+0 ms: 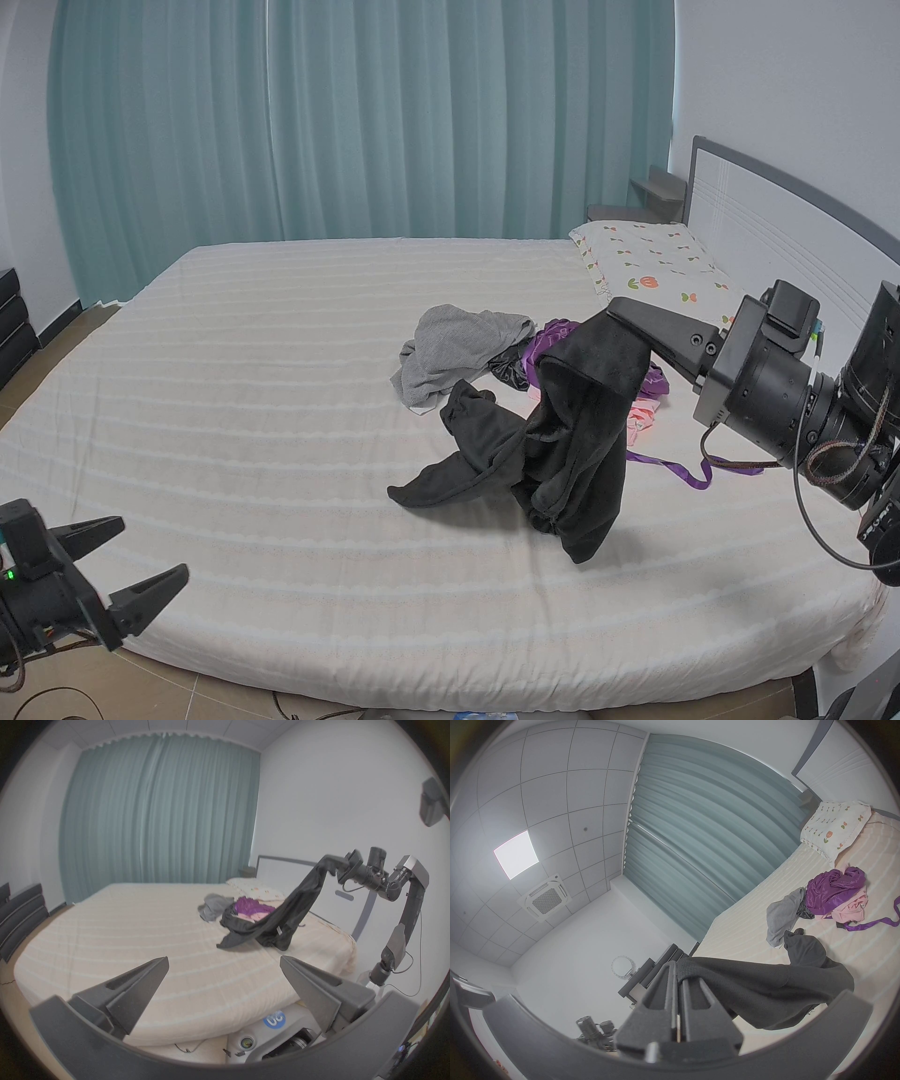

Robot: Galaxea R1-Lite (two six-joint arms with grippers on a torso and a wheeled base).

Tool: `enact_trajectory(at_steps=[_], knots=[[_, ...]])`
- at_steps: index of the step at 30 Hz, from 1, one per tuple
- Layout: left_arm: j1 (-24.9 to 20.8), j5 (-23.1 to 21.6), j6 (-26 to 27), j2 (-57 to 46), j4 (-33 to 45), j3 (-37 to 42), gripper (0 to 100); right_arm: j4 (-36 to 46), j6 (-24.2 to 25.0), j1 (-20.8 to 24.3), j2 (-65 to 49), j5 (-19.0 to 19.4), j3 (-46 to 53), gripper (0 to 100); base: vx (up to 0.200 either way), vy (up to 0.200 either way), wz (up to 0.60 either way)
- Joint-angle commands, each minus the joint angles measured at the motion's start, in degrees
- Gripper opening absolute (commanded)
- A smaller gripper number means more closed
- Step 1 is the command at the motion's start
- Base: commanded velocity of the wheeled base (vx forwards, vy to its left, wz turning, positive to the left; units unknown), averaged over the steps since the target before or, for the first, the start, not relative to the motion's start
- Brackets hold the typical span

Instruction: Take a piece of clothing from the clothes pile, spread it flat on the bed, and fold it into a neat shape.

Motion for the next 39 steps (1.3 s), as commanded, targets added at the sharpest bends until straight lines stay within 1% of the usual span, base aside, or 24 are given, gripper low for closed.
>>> enact_trajectory(at_steps=[1, 3, 4, 5, 6, 7, 8, 11, 13, 14, 15, 20, 22, 23, 24, 26, 27, 31, 36, 39], knots=[[-9.0, -2.0, 0.1, 40.1, -17.0, -0.1, 100, -0.1, -0.1, 0.4, 0.2, 0.1, -0.1, 0, 0.000, 0.000, 0.00], [-10.5, -1.1, 0.0, 46.0, -22.0, -0.5, 100, 0.2, -0.1, 0.4, 0.2, 0.1, -0.2, 0, 0.000, 0.000, 0.00], [-10.5, -1.1, 0.0, 46.0, -22.0, -0.5, 100, 0.2, -0.1, 0.4, 0.2, 0.1, -0.2, 0, 0.000, 0.000, 0.00], [-12.2, 0.7, 0.0, 52.4, -27.8, -0.8, 100, 0.3, -0.1, 0.2, 0.4, 0.1, -0.3, 0, 0.000, 0.000, 0.00], [-12.4, 0.8, -0.1, 52.9, -28.2, -0.9, 100, 0.3, -0.1, 0.1, 0.5, 0.1, -0.4, 0, 0.000, 0.000, 0.00], [-14.0, 3.0, -0.3, 57.9, -32.8, -1.5, 100, -0.1, -0.1, 0.0, 0.9, 0.2, -0.4, 0, 0.000, 0.000, 0.00], [-15.0, 4.2, -0.8, 60.6, -35.2, -2.0, 100, -0.1, -0.1, 0.0, 1.0, 0.2, -0.5, 0, 0.000, 0.000, 0.00], [-17.6, 7.6, -2.5, 67.0, -39.7, -4.6, 100, -0.1, -0.1, 0.0, 1.3, 0.2, -0.5, 0, 0.000, 0.000, 0.00], [-19.1, 9.6, -3.2, 70.4, -40.8, -7.2, 100, -0.1, -0.1, -0.1, 1.3, 0.1, -0.5, 0, 0.000, 0.000, 0.00], [-19.4, 9.9, -3.2, 70.8, -40.9, -7.6, 100, -0.1, -0.1, -0.1, 1.3, 0.1, -0.5, 0, 0.000, 0.000, 0.00], [-20.5, 11.0, -3.2, 73.5, -40.9, -10.2, 100, -0.1, -0.1, -0.1, 1.4, 0.1, -0.5, 0, 0.000, 0.000, 0.00], [-22.6, 11.6, -3.2, 80.1, -41.0, -16.7, 100, -0.2, -0.1, -0.2, 1.3, 0.1, -0.5, 0, 0.000, 0.000, 0.00], [-23.5, 12.7, -3.2, 83.5, -41.1, -20.3, 100, -0.2, -0.1, -0.7, 1.3, 0.2, -0.5, 0, 0.000, 0.000, 0.00], [-23.5, 12.7, -3.2, 83.5, -41.1, -20.3, 100, -0.2, -0.1, -0.7, 1.3, 0.2, -0.5, 0, 0.000, 0.000, 0.00], [-24.2, 13.7, -3.2, 85.9, -41.1, -22.9, 100, -0.2, -0.1, -0.9, 1.2, 0.2, -0.5, 0, 0.000, 0.000, 0.00], [-24.5, 14.0, -3.2, 86.7, -41.1, -24.0, 100, -0.2, -0.1, -0.9, 1.1, 0.2, -0.5, 0, 0.000, 0.000, 0.00], [-25.1, 14.4, -3.2, 88.2, -41.1, -26.2, 100, -0.2, -0.1, -0.9, 0.9, 0.2, -0.5, 0, 0.000, 0.000, 0.00], [-25.8, 15.1, -3.2, 91.8, -41.1, -32.1, 100, -0.2, -0.1, -0.9, 0.8, 0.2, -0.5, 0, 0.000, 0.000, 0.00], [-25.7, 17.3, -3.2, 95.6, -41.3, -38.8, 100, -0.2, -0.1, -1.0, 0.8, 0.1, -0.5, 0, 0.000, 0.000, 0.00], [-25.7, 18.6, -4.0, 97.6, -43.0, -41.8, 100, -0.2, -0.1, -1.5, 0.8, 0.2, -0.5, 0, 0.000, 0.000, 0.00]])
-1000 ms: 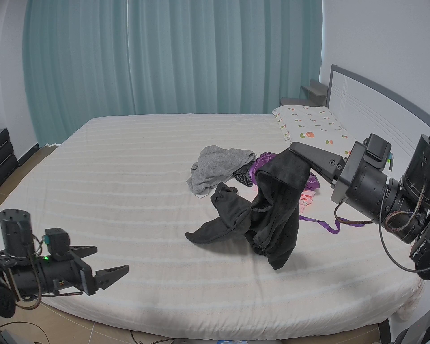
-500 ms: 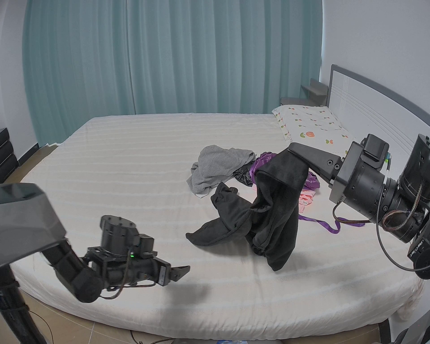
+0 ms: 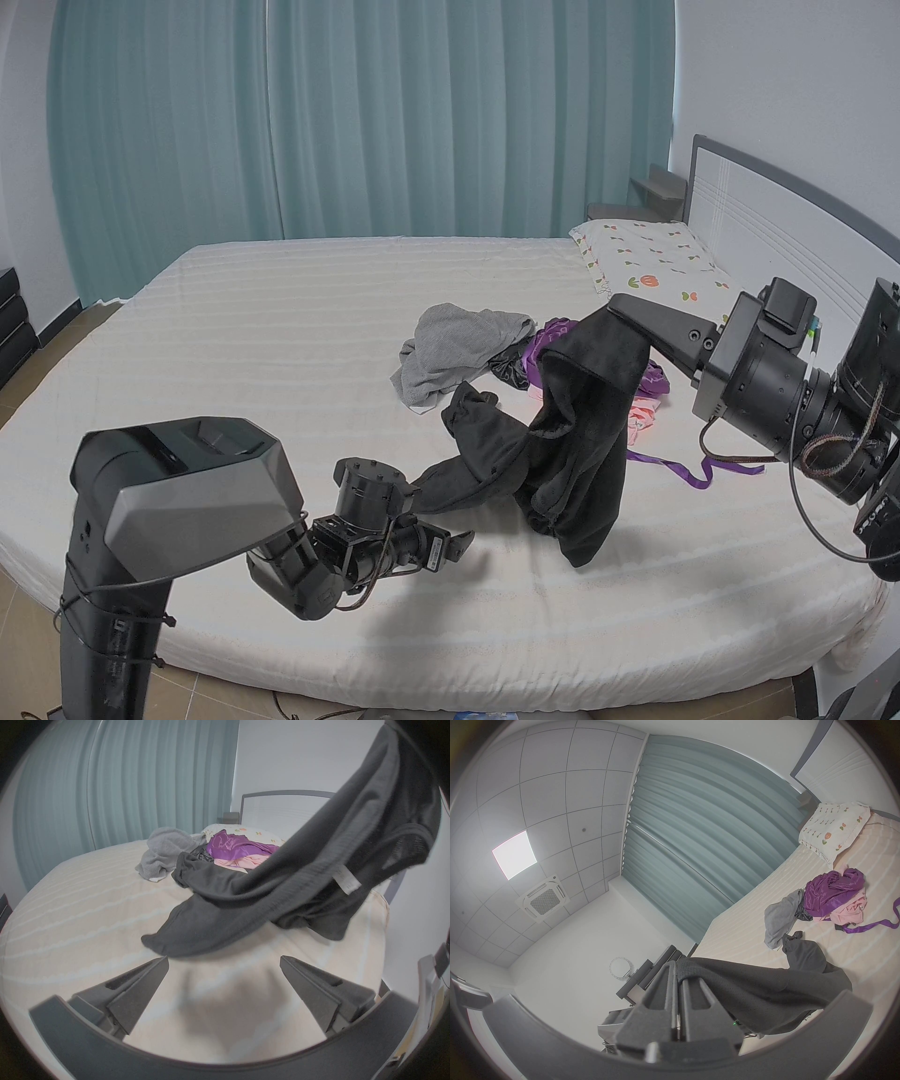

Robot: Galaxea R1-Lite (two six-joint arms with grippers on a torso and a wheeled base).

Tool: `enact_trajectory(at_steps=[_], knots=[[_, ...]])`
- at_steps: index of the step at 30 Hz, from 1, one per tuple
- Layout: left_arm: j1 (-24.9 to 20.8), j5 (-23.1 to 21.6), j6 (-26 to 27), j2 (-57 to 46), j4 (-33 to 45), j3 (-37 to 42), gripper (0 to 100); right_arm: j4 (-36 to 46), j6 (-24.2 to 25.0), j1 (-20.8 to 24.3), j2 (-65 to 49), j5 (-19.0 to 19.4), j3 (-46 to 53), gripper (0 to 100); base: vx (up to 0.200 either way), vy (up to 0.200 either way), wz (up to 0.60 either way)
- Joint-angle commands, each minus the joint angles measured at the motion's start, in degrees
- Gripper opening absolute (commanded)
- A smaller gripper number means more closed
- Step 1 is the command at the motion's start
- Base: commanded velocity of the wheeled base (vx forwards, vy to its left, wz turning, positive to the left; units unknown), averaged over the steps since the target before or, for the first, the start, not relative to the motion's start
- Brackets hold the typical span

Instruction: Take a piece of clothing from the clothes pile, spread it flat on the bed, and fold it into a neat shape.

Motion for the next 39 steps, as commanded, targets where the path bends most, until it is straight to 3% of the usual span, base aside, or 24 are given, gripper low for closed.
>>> enact_trajectory(at_steps=[1, 4, 5, 16, 25, 29, 33, 35, 39], knots=[[-0.4, 1.7, -1.1, 6.2, -1.9, -6.0, 100, 0.0, 0.0, -0.5, 0.0, 0.1, 0.1, 0, 0.000, 0.000, 0.00], [-0.4, 1.7, -1.9, 6.8, -2.1, -6.8, 100, 0.0, 0.0, -0.6, -0.1, 0.1, 0.1, 0, 0.000, 0.000, 0.00], [-0.4, 1.6, -2.5, 6.9, -2.2, -7.0, 0, 0.0, 0.1, -0.7, 0.0, 0.1, 0.2, 0, 0.000, 0.000, 0.00], [1.7, 3.1, -8.4, 4.4, -6.4, -4.1, 0, 0.0, 0.5, -5.6, 2.3, 1.6, 0.7, 0, 0.000, 0.000, 0.00], [7.8, 10.2, -15.2, -11.3, -4.9, -0.6, 0, -0.1, -0.2, -12.9, 9.8, 1.4, -2.7, 0, 0.000, 0.000, 0.00], [8.9, 12.7, -20.7, -23.6, -2.1, 1.0, 0, -0.1, -1.3, -16.3, 14.0, -0.7, -8.3, 0, 0.000, 0.000, 0.00], [10.4, 14.3, -23.6, -28.9, 0.8, -0.2, 0, -0.2, -1.4, -17.3, 15.3, -3.7, -13.5, 0, 0.000, 0.000, 0.00], [11.7, 15.7, -23.9, -32.3, 3.5, -2.4, 0, -1.0, -3.6, -17.4, 15.0, -6.0, -17.2, 0, 0.000, 0.000, 0.00], [11.6, 16.2, -24.1, -35.7, 3.4, -0.8, 0, -2.8, -10.4, -16.9, 15.1, -6.5, -15.1, 0, 0.000, 0.000, 0.00]])
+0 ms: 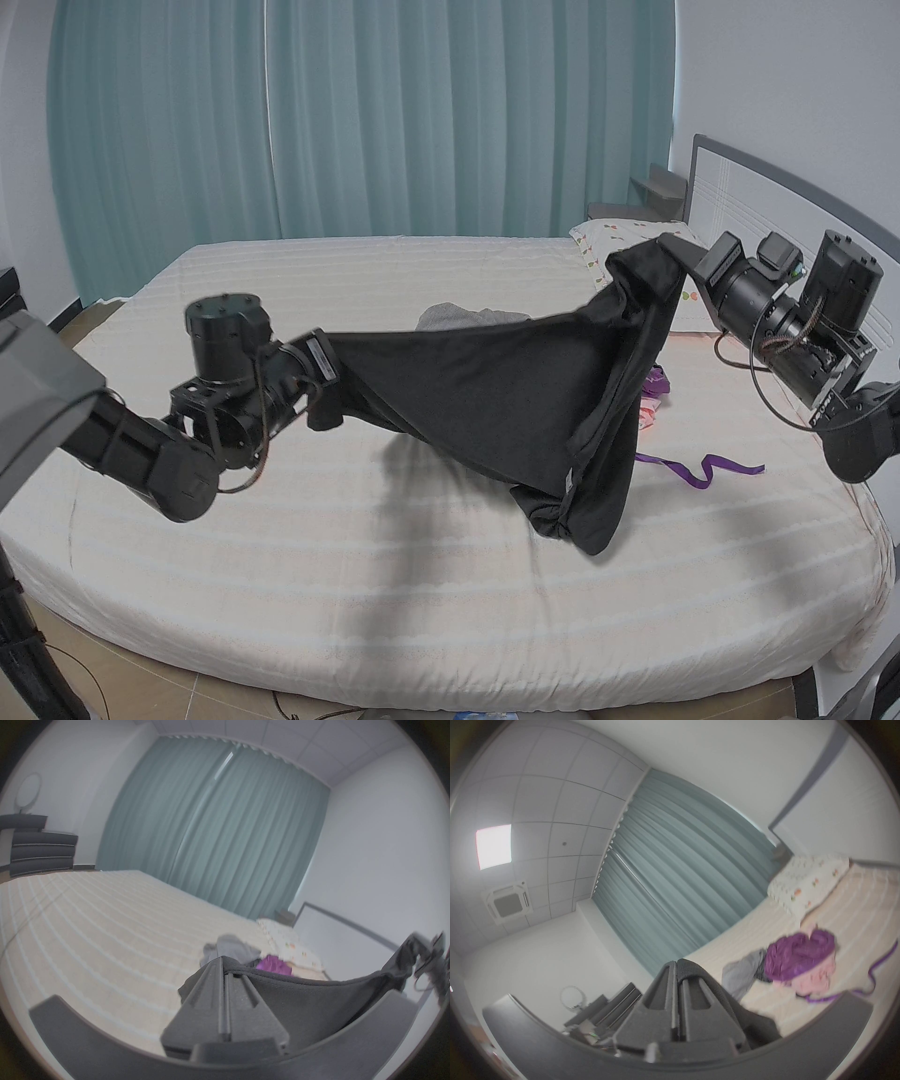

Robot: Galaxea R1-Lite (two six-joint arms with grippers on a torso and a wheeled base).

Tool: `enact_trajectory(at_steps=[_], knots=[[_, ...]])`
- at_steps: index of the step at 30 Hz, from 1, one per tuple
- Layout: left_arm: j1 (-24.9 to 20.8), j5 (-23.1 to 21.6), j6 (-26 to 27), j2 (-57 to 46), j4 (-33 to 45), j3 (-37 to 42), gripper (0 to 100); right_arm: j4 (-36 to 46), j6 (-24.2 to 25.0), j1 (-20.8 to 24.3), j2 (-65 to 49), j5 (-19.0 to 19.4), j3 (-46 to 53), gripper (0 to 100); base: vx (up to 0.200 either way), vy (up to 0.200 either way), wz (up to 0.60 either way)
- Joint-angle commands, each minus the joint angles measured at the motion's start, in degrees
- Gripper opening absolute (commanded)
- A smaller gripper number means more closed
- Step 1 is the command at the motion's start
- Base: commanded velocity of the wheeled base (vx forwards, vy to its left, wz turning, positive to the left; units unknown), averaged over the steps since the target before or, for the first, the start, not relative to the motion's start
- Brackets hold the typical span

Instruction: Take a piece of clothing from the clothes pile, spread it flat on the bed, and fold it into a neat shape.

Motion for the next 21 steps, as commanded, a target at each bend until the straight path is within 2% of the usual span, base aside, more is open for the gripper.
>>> enact_trajectory(at_steps=[1, 5, 8, 11, 16, 21], knots=[[1.2, 1.4, -1.8, -10.7, 1.8, 1.7, 0, -2.4, -5.1, -0.6, 2.7, -1.7, 1.2, 0, 0.000, 0.000, 0.00], [-0.4, 1.4, -5.0, -10.2, 1.6, 7.0, 0, -5.3, -4.8, -0.1, 3.9, -0.8, 10.7, 0, 0.000, 0.000, 0.00], [-2.5, 1.5, -11.8, -9.4, 1.7, 11.1, 0, -9.3, -4.3, 0.0, 7.7, -1.0, 16.5, 0, 0.000, 0.000, 0.00], [-3.7, 1.3, -15.7, -8.4, 1.7, 12.2, 0, -13.5, -3.2, 0.5, 10.8, -1.1, 19.7, 0, 0.000, 0.000, 0.00], [-5.8, 1.1, -16.6, -6.3, 1.8, 15.3, 0, -19.8, -1.6, 1.9, 14.9, -1.2, 23.4, 0, 0.000, 0.000, 0.00], [-6.9, 1.0, -18.5, -4.4, 1.7, 17.4, 0, -20.5, -1.5, 3.1, 14.7, -1.3, 23.9, 0, 0.000, 0.000, 0.00]])
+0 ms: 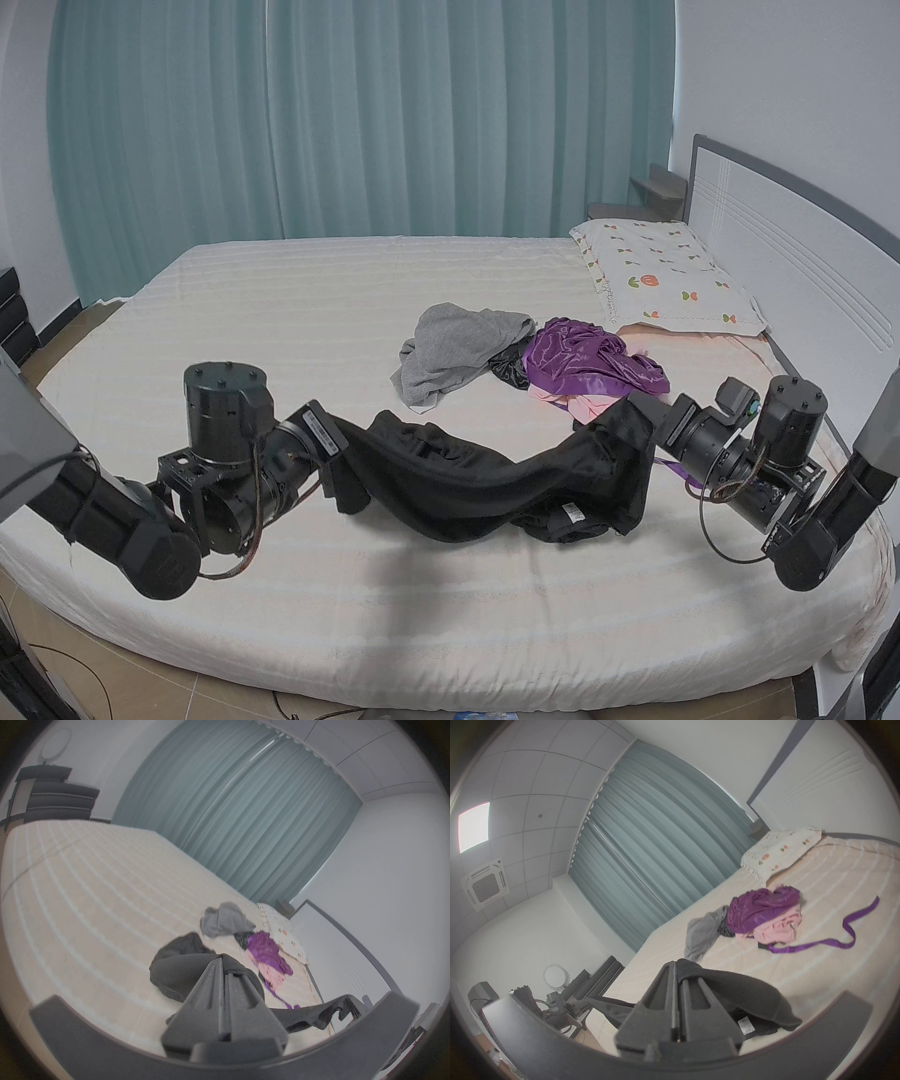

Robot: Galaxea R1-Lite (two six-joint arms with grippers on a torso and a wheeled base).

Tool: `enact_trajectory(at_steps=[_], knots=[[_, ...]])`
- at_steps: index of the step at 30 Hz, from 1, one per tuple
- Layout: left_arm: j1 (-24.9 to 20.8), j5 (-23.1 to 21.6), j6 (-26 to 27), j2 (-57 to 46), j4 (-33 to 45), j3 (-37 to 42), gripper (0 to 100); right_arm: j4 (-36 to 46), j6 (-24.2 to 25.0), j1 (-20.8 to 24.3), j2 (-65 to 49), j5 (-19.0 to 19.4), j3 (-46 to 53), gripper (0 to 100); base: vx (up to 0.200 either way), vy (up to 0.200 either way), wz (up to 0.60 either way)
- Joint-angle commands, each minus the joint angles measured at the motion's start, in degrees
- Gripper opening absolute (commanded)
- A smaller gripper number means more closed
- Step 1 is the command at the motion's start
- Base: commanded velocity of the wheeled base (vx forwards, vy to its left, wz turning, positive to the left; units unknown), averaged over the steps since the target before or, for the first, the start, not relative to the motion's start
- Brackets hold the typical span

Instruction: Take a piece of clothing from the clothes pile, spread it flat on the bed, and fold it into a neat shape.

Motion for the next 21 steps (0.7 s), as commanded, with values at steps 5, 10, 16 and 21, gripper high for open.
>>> enact_trajectory(at_steps=[5, 10, 16, 21], knots=[[-1.3, -0.4, -2.9, 4.4, -0.1, 2.4, 0, -0.5, 0.2, 1.5, 0.7, -0.2, 2.7, 0, 0.000, 0.000, 0.00], [-1.9, -0.3, -3.7, 3.8, -0.1, 3.3, 0, -0.5, 0.2, 2.4, -0.5, 0.0, 4.2, 0, -0.120, 0.000, 0.00], [-1.9, -0.4, -4.2, 3.9, -0.1, 3.3, 0, -0.5, 0.2, 3.1, -1.5, -0.3, 4.6, 0, -0.167, 0.000, 0.00], [-1.9, -0.5, -4.3, 4.0, -0.1, 3.3, 0, -0.5, 0.2, 3.3, -1.9, -0.2, 4.9, 0, 0.000, 0.000, 0.00]])
